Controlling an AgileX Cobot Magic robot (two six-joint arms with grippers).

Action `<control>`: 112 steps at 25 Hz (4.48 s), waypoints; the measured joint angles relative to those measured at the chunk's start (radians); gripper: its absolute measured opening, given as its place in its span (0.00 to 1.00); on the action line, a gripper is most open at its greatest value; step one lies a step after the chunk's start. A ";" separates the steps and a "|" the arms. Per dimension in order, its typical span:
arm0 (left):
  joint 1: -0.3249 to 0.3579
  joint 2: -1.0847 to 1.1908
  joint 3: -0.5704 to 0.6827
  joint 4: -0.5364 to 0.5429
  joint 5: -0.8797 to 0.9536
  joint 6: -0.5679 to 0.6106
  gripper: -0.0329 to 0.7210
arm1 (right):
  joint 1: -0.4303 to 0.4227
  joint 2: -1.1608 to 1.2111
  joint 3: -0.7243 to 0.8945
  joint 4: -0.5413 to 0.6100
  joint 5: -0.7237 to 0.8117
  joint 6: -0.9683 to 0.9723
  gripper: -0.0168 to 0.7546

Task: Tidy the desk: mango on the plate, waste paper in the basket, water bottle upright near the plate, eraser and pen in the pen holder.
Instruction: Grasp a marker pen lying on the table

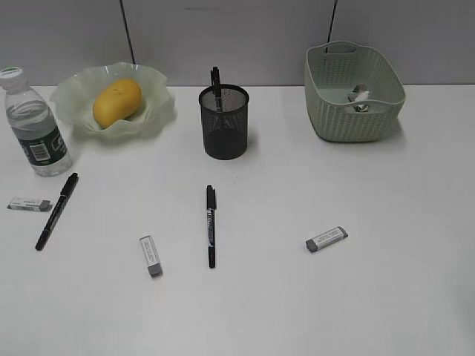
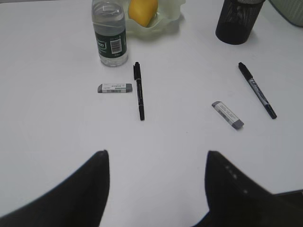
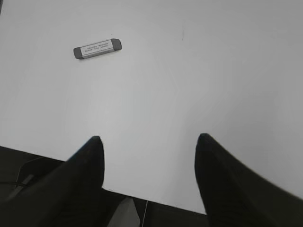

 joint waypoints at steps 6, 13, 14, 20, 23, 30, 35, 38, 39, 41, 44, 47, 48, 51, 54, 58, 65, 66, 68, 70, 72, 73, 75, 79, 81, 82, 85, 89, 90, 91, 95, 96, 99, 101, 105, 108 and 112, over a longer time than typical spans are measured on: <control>0.000 0.000 0.000 -0.003 0.000 0.000 0.68 | 0.000 -0.393 0.163 -0.003 -0.009 0.028 0.65; 0.000 0.166 -0.011 -0.008 -0.020 0.000 0.68 | 0.000 -0.756 0.222 -0.008 -0.007 0.031 0.65; 0.000 0.202 -0.019 -0.007 -0.042 0.001 0.68 | 0.000 -0.785 0.223 -0.011 -0.007 0.031 0.65; 0.000 0.541 -0.099 -0.006 -0.177 0.003 0.68 | 0.000 -0.821 0.225 -0.024 -0.007 0.032 0.65; -0.001 0.739 -0.166 -0.006 -0.196 0.003 0.68 | 0.000 -0.821 0.225 -0.027 -0.007 0.032 0.65; -0.060 1.134 -0.350 0.005 -0.203 0.019 0.68 | 0.000 -0.822 0.226 -0.028 -0.007 0.032 0.65; -0.069 1.376 -0.477 0.034 -0.205 0.025 0.70 | 0.000 -0.822 0.226 -0.029 -0.007 0.034 0.65; -0.069 1.508 -0.548 0.038 -0.202 0.043 0.71 | 0.000 -0.822 0.226 -0.029 -0.007 0.035 0.65; -0.069 1.540 -0.572 0.038 -0.199 0.053 0.71 | 0.000 -0.822 0.226 -0.029 -0.007 0.035 0.65; -0.069 1.611 -0.617 0.038 -0.189 0.064 0.71 | 0.000 -0.822 0.226 -0.029 -0.007 0.036 0.65; -0.069 1.698 -0.677 0.038 -0.171 0.081 0.71 | 0.000 -0.822 0.226 -0.029 -0.007 0.036 0.65; -0.069 1.771 -0.725 0.041 -0.164 0.124 0.71 | 0.000 -0.823 0.226 -0.029 -0.007 0.036 0.65; -0.069 1.794 -0.739 0.046 -0.164 0.130 0.71 | 0.000 -0.823 0.226 -0.029 -0.007 0.036 0.65; -0.069 1.854 -0.774 0.069 -0.164 0.143 0.71 | 0.000 -0.823 0.226 -0.030 -0.007 0.036 0.65; -0.068 1.912 -0.808 0.075 -0.163 0.151 0.71 | 0.000 -0.823 0.226 -0.030 -0.006 0.036 0.65; -0.058 1.973 -0.857 0.071 -0.150 0.173 0.71 | 0.000 -0.823 0.226 -0.030 -0.006 0.037 0.65; -0.041 2.023 -0.907 0.062 -0.131 0.216 0.71 | 0.000 -0.823 0.226 -0.030 -0.006 0.037 0.65; -0.041 2.033 -0.910 0.062 -0.127 0.220 0.71 | 0.000 -0.823 0.226 -0.030 -0.006 0.037 0.65; -0.040 2.048 -0.913 0.054 -0.128 0.226 0.71 | 0.000 -0.823 0.226 -0.030 -0.006 0.037 0.65; -0.040 2.055 -0.913 0.053 -0.133 0.228 0.71 | 0.000 -0.823 0.226 -0.030 -0.006 0.037 0.65; -0.040 2.058 -0.913 0.052 -0.142 0.229 0.71 | 0.000 -0.823 0.226 -0.030 -0.006 0.037 0.65; -0.039 2.062 -0.913 0.052 -0.147 0.229 0.71 | 0.000 -0.823 0.226 -0.030 -0.006 0.037 0.65; -0.039 2.068 -0.913 0.052 -0.153 0.229 0.71 | 0.000 -0.823 0.226 -0.030 -0.006 0.037 0.65; -0.039 2.069 -0.913 0.052 -0.170 0.229 0.71 | 0.000 -0.823 0.226 -0.030 -0.006 0.037 0.65; -0.039 2.069 -0.913 0.050 -0.176 0.229 0.70 | 0.000 -0.823 0.226 -0.030 -0.006 0.037 0.65; -0.039 2.069 -0.913 0.048 -0.176 0.229 0.69 | 0.000 -0.823 0.226 -0.030 -0.006 0.037 0.65; -0.039 2.069 -0.913 0.045 -0.175 0.230 0.61 | 0.000 -0.823 0.226 -0.030 -0.006 0.037 0.65; -0.051 2.069 -0.913 0.044 -0.155 0.237 0.45 | 0.000 -0.823 0.226 -0.030 -0.006 0.037 0.65; -0.058 2.069 -0.913 0.044 -0.151 0.238 0.41 | 0.000 -0.823 0.226 -0.030 -0.006 0.037 0.65; -0.067 2.069 -0.913 0.044 -0.150 0.238 0.39 | 0.000 -0.823 0.226 -0.030 -0.006 0.037 0.65; -0.102 2.069 -0.913 0.049 -0.149 0.240 0.28 | 0.000 -0.823 0.226 -0.030 -0.006 0.037 0.65; -0.108 2.069 -0.913 0.049 -0.149 0.240 0.26 | 0.000 -0.823 0.226 -0.030 -0.006 0.037 0.65; -0.113 2.069 -0.913 0.062 -0.150 0.240 0.20 | 0.000 -0.823 0.226 -0.030 -0.006 0.037 0.64; -0.114 2.069 -0.913 0.062 -0.151 0.238 0.20 | 0.000 -0.823 0.226 -0.030 -0.006 0.038 0.64; -0.114 2.068 -0.914 0.072 -0.151 0.232 0.20 | 0.000 -0.823 0.226 -0.030 -0.006 0.038 0.63; -0.116 2.054 -0.914 0.076 -0.149 0.227 0.20 | 0.000 -0.823 0.226 -0.030 -0.006 0.038 0.63; -0.126 1.984 -0.940 0.067 -0.147 0.227 0.20 | 0.000 -0.823 0.226 -0.030 -0.006 0.037 0.63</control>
